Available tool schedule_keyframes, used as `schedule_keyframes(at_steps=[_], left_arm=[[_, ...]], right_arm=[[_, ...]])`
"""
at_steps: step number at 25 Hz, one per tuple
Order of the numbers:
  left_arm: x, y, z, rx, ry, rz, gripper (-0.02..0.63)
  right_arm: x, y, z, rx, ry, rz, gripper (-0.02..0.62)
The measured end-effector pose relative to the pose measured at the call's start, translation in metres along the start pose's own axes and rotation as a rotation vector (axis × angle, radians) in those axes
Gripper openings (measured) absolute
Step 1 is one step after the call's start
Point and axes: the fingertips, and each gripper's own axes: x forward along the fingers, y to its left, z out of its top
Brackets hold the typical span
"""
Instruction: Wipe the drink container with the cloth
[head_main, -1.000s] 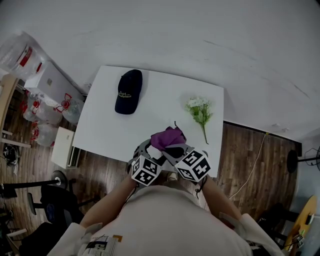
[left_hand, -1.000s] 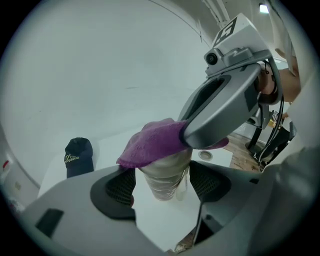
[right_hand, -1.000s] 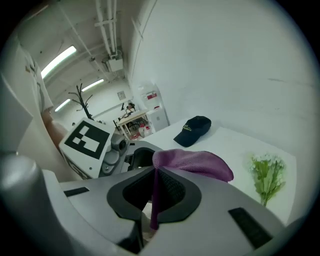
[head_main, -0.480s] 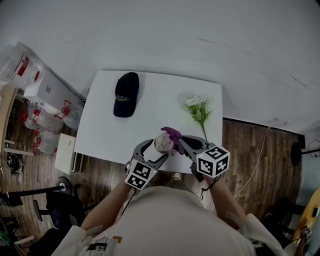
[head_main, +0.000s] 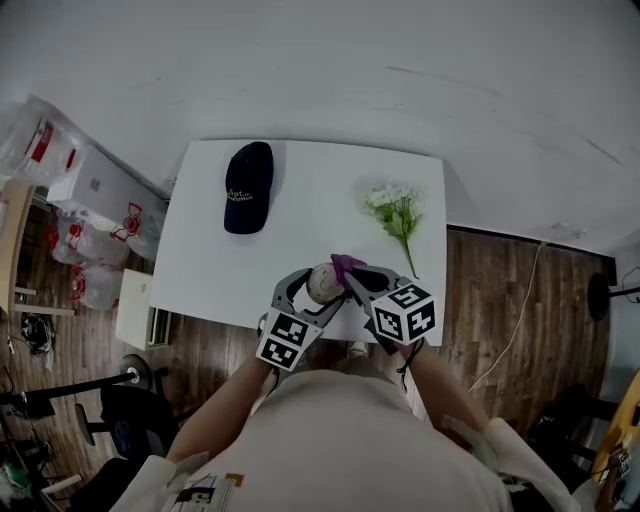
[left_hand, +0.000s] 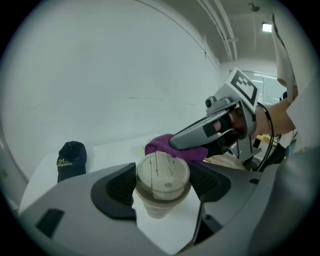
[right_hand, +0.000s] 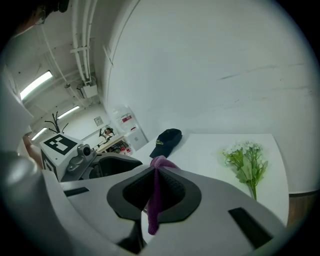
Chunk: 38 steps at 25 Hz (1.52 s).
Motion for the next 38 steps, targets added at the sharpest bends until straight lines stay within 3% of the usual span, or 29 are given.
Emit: schedule_keyframes(at_steps=[3, 9, 18, 23, 30, 34, 36, 38], left_arm=[[0.0, 0.002, 0.0, -0.013, 0.002, 0.008, 0.347], [0.001, 0.001, -0.001, -0.008, 0.03, 0.02, 0.347], [0.002, 0.004, -0.002, -0.014, 0.057, 0.06, 0.347], [0.007, 0.006, -0.001, -0.024, 0.061, 0.074, 0.347], [0.009, 0.009, 0.003, -0.04, 0.066, 0.069, 0.341], [0.01, 0.006, 0.002, -0.007, 0.073, 0.06, 0.342], [0.009, 0.007, 0.001, -0.027, 0.07, 0.063, 0.342], [0.009, 0.006, 0.0, -0.029, 0.075, 0.06, 0.342]], right_arm=[[0.007, -0.007, 0.001, 0.066, -0.026, 0.047, 0.04], [0.023, -0.039, -0.015, 0.207, -0.042, 0.057, 0.04], [0.067, -0.061, -0.119, 0.228, 0.213, 0.037, 0.038], [0.046, -0.034, -0.12, 0.096, 0.223, 0.069, 0.038], [0.006, -0.018, -0.04, -0.139, 0.043, 0.083, 0.04], [0.017, -0.026, -0.016, -0.281, 0.056, 0.084, 0.04], [0.03, -0.035, -0.018, -0.301, 0.092, 0.074, 0.039], [0.044, -0.043, -0.026, -0.247, 0.12, 0.079, 0.038]])
